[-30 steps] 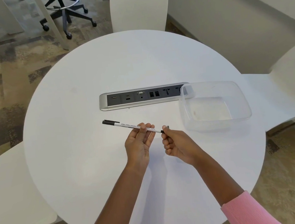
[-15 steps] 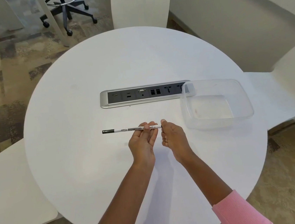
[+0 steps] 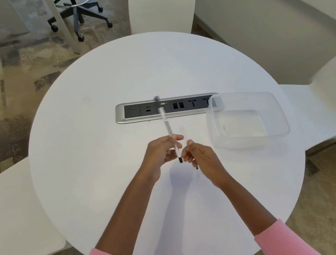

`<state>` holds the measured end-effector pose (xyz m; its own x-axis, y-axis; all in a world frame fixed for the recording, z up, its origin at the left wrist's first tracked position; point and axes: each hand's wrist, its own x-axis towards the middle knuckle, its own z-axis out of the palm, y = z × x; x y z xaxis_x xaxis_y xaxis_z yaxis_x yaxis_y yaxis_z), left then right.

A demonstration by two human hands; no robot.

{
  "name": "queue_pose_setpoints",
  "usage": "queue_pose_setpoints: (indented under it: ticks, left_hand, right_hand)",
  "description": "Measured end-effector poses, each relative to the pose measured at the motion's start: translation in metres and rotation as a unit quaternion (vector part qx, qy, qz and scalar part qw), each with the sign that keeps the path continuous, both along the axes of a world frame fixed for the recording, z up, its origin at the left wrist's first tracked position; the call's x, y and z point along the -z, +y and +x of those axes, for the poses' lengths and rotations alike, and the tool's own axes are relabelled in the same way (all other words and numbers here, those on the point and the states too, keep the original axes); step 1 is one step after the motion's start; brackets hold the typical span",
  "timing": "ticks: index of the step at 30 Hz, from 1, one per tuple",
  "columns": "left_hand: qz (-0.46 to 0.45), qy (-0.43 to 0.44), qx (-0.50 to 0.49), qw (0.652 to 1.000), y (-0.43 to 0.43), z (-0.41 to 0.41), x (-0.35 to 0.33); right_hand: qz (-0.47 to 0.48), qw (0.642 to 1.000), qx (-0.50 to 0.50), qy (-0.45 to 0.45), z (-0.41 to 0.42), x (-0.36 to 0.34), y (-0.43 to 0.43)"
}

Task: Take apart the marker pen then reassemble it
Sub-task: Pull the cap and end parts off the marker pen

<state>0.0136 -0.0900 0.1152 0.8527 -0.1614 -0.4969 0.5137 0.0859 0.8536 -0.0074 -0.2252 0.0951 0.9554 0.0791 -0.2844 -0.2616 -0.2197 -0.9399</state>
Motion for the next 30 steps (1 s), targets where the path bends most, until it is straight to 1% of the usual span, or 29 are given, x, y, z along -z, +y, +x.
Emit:
queue_pose_setpoints:
  ticks: [2,4,6,8,9,10,12,14,16,19,21,26,30]
  left_hand:
    - [0.025,-0.03,0.055,0.998,-0.004,0.0,-0.005]
    - [0.034,-0.042,0.07,0.996,-0.008,0.0,-0.01]
    - [0.044,-0.051,0.077,0.995,-0.009,0.001,-0.012]
    - [0.045,-0.066,0.097,0.992,-0.009,0.001,-0.013]
    - [0.043,-0.081,0.107,0.99,-0.01,0.0,-0.013]
    - [0.041,-0.1,0.117,0.987,-0.011,0.0,-0.014]
    - [0.055,-0.14,0.135,0.979,-0.013,-0.002,-0.015]
    - [0.087,-0.162,0.128,0.975,-0.013,-0.002,-0.012]
    - [0.103,-0.166,0.092,0.976,-0.009,-0.003,-0.007]
    - [0.102,-0.171,0.029,0.98,0.0,-0.008,0.002]
    - [0.103,-0.175,0.006,0.979,0.003,-0.01,0.006]
    - [0.12,-0.218,-0.005,0.969,0.001,-0.011,0.006]
    - [0.174,-0.273,0.01,0.946,0.0,-0.012,0.008]
  right_hand:
    - [0.005,1.0,0.001,0.014,0.001,-0.005,0.0]
    - [0.039,0.999,0.01,0.027,0.001,-0.009,-0.001]
    - [0.128,0.99,0.02,0.049,0.0,-0.012,-0.003]
    - [0.245,0.965,0.035,0.082,-0.002,-0.015,-0.003]
    - [0.289,0.952,0.043,0.096,-0.002,-0.016,-0.003]
    - [0.309,0.944,0.05,0.106,-0.003,-0.016,-0.003]
    - [0.294,0.948,0.063,0.105,-0.003,-0.016,-0.002]
    - [0.279,0.952,0.087,0.089,-0.002,-0.016,-0.003]
    - [0.291,0.946,0.126,0.072,0.0,-0.017,-0.005]
    - [0.311,0.935,0.162,0.061,0.002,-0.021,-0.009]
    - [0.314,0.931,0.173,0.061,0.002,-0.022,-0.009]
    - [0.316,0.93,0.179,0.066,-0.003,-0.022,-0.004]
    - [0.313,0.933,0.17,0.055,-0.004,-0.022,0.001]
